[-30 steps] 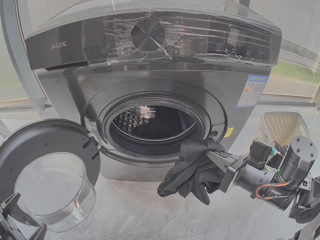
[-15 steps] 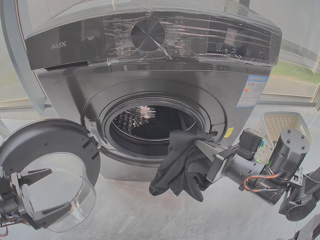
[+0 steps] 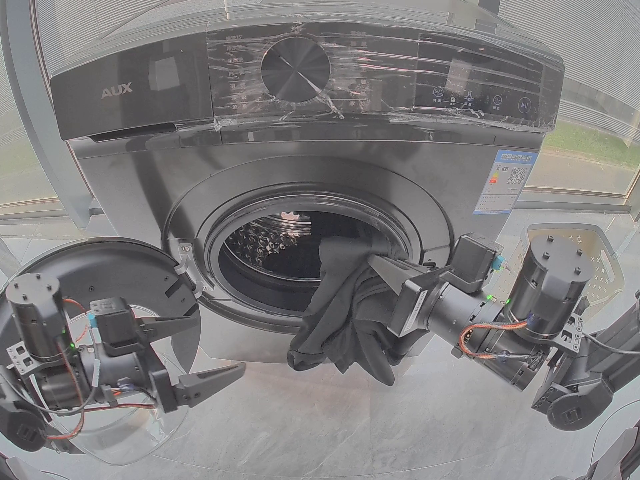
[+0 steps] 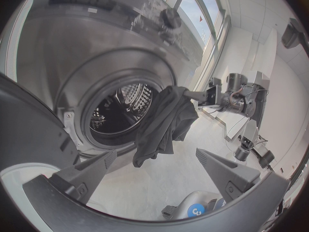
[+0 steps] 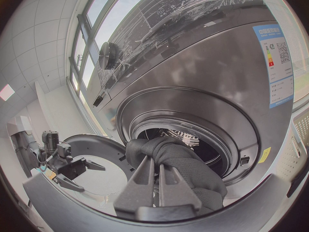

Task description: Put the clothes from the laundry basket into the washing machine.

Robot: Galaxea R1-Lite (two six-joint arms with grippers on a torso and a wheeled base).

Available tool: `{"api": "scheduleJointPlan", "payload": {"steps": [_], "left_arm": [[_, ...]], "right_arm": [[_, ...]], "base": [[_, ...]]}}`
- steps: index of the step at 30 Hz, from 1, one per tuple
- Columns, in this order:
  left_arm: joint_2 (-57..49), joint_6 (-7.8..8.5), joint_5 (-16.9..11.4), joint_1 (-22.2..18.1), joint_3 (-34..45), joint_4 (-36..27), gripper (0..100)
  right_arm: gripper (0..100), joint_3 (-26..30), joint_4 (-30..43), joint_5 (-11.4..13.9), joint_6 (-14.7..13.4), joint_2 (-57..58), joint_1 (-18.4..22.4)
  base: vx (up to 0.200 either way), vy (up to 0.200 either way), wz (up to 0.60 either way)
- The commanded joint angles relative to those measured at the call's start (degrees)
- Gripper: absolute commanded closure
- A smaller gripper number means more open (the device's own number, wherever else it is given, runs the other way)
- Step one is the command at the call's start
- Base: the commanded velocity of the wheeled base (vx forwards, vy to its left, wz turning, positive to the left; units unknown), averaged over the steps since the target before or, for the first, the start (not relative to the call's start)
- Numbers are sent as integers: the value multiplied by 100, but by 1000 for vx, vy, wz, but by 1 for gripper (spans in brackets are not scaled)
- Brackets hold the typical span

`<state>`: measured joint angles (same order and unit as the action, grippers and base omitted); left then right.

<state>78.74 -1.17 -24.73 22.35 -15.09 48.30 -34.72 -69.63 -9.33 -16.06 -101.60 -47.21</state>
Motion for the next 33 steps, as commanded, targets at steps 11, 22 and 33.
{"api": "scheduleJointPlan", "payload": {"steps": [11,22,33], "left_arm": [[2444,56,127,341,-108,1103,0],[3508,47,144,341,-293,1832,0],[4598,12,294,393,-697,2614,0]], "right_arm": [[100,27,-24,10,-3,43,-25],[100,106,-15,10,-12,123,-60],[100,106,2,-17,-12,184,-192]], "base": [[0,0,0],[0,0,0],[0,0,0]]}}
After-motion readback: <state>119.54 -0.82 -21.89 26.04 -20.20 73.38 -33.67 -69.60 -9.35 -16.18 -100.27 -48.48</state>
